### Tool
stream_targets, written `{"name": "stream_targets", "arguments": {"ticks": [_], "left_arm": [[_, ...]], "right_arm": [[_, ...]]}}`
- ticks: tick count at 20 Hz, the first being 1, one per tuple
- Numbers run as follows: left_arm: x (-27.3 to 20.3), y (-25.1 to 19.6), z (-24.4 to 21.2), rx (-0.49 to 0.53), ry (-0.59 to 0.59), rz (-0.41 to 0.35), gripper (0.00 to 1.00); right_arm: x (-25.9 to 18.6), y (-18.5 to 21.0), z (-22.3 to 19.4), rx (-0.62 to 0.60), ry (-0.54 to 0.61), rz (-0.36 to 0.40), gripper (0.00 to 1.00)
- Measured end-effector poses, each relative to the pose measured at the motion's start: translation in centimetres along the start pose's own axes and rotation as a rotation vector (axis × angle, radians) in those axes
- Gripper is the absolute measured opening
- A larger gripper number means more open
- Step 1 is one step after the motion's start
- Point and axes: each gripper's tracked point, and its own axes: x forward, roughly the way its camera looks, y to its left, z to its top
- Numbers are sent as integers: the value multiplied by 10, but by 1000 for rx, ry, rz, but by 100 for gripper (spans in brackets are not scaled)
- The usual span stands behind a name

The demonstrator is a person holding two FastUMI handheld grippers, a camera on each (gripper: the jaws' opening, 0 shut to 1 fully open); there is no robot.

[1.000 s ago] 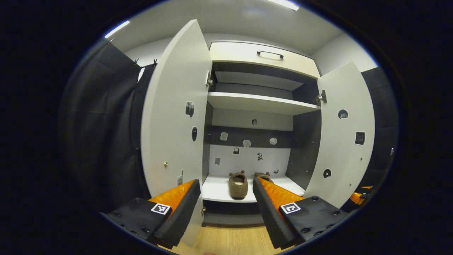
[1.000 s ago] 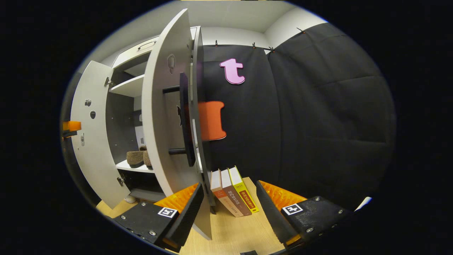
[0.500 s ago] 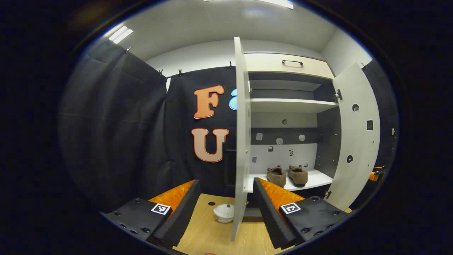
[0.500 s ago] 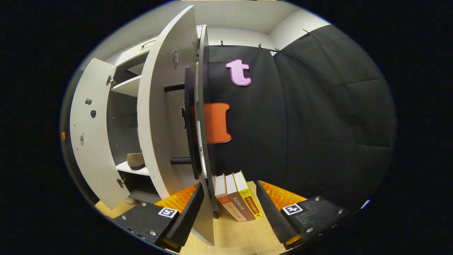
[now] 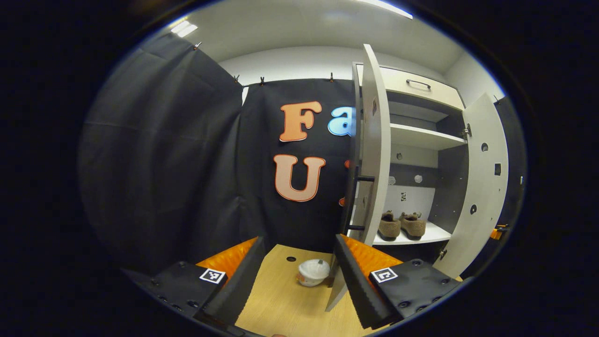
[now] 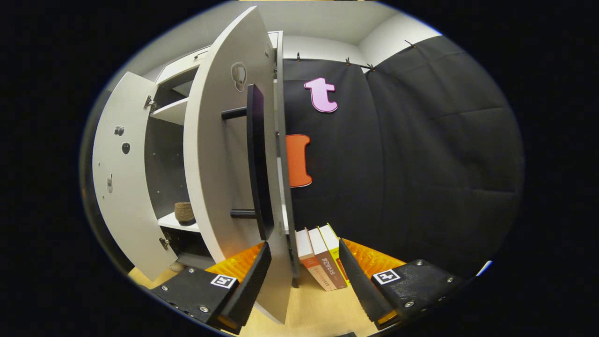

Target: Grab one shoe with the right hand and put it into the shoe cabinet, grab the other shoe with the left hand and put it into the shoe cabinet; then close the right door with the right hand and the left door with the left hand.

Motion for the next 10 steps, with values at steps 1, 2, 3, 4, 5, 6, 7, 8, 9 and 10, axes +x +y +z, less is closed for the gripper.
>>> {"name": "stream_targets", "arguments": {"ticks": [1,2,3,4,5,6,7,8,9,10], "left_arm": [[2,4,-3,4,4,-9,95],[5,7,-5,10,14,-18,99],[7,9,-7,13,21,-26,97],[8,11,-7,16,22,-32,97],[9,14,-8,18,22,-41,99],[12,17,-8,19,26,-47,97],[12,20,-11,18,30,-52,97],[14,23,-12,15,34,-58,97],[17,27,-13,11,38,-62,97],[20,31,-13,7,40,-67,95]], "right_arm": [[0,5,0,4,-6,-5,91],[0,11,-1,6,-13,-9,91],[1,16,0,9,-18,-14,91],[1,21,-1,12,-24,-19,91],[2,26,-2,15,-30,-26,91],[2,31,-2,16,-38,-35,91],[2,35,-2,16,-45,-44,90],[2,39,-2,12,-51,-52,90],[3,44,-1,9,-56,-58,90],[5,49,-2,7,-58,-61,91]]}}
